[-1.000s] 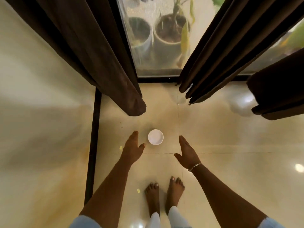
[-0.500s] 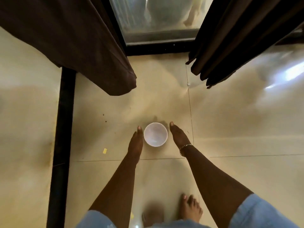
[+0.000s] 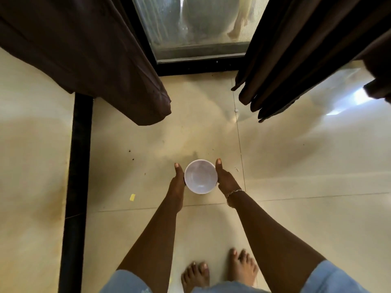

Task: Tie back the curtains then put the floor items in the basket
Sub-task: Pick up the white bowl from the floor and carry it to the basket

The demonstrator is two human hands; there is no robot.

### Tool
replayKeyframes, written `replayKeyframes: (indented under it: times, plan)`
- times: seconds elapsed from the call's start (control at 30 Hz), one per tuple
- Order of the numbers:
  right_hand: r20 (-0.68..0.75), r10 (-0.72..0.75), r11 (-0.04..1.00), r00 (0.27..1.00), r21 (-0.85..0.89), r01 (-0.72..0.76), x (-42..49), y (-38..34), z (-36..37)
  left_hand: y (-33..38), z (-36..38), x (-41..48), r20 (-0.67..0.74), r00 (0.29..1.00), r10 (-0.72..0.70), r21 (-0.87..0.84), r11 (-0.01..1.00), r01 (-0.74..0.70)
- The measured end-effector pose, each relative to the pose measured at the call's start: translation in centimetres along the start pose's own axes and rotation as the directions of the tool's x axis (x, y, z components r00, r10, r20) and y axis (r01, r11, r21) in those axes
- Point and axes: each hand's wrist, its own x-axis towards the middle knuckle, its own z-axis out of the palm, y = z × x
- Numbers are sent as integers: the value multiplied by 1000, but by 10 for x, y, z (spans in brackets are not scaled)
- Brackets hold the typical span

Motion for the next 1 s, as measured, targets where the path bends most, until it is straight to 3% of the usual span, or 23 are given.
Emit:
replayKeyframes:
  times: [0.1,0.3,0.43,0.6,0.83,1.0]
  plan:
    - [-3,-4,995,1000,101,5,-50,-26,-13,23,-8,-55,21,998,67,-73,995,-65]
    - [1,-35,990,999,136,35,-177,-108,-46,96,-15,-186,-10,987,161,-129,979,-161]
    - [-18,-112,986,994,120,113,-267,-169,-74,151,-14,-274,-11,983,184,-131,974,-184]
    - [-39,-207,950,978,229,210,-375,-232,-109,221,-8,-374,6,965,262,-189,948,-256]
    - [-103,-297,871,949,378,314,-503,-282,-160,309,15,-496,144,905,401,-260,897,-357]
    - [-235,-355,805,905,416,424,-562,-300,-219,354,61,-554,292,825,484,-210,874,-438]
